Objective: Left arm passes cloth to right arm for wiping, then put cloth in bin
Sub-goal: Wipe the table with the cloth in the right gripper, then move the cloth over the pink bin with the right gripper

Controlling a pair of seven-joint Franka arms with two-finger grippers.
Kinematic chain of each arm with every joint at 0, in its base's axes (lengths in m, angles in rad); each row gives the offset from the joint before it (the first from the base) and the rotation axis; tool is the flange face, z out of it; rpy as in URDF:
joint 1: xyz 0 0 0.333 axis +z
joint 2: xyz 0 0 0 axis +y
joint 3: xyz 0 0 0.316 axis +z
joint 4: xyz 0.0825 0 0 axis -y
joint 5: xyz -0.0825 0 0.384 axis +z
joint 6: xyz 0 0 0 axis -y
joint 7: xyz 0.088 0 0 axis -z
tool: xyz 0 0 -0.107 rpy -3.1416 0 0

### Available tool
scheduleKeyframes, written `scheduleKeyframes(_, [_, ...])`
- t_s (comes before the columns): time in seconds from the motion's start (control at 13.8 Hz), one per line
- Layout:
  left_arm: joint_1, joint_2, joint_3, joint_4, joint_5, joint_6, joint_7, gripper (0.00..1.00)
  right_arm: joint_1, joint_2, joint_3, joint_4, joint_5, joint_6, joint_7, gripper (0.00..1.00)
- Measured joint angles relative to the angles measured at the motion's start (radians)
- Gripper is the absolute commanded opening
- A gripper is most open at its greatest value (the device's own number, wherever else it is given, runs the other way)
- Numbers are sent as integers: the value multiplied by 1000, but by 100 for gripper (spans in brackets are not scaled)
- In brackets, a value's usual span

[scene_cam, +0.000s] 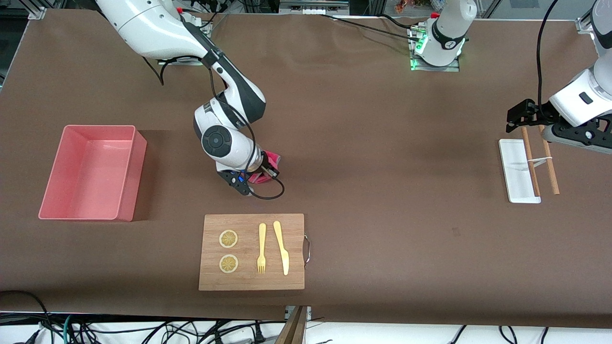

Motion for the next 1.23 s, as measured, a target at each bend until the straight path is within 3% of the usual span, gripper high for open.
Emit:
scheduleKeyframes(0.29, [0, 0, 0, 0, 0, 0, 0, 100, -43, 0, -61, 0, -2, -118, -206, 0])
scheduleKeyframes(0.58, [0, 0, 0, 0, 0, 0, 0, 100, -90, -24, -186, 5, -2, -262, -471, 0])
scheduleKeyframes(1.01, [0, 0, 0, 0, 0, 0, 0, 100, -99, -53, -383, 6, -2, -362, -836, 0])
scheduleKeyframes(1.23, [0, 0, 0, 0, 0, 0, 0, 100, -112, -121, -405, 31, -2, -439, -882, 0])
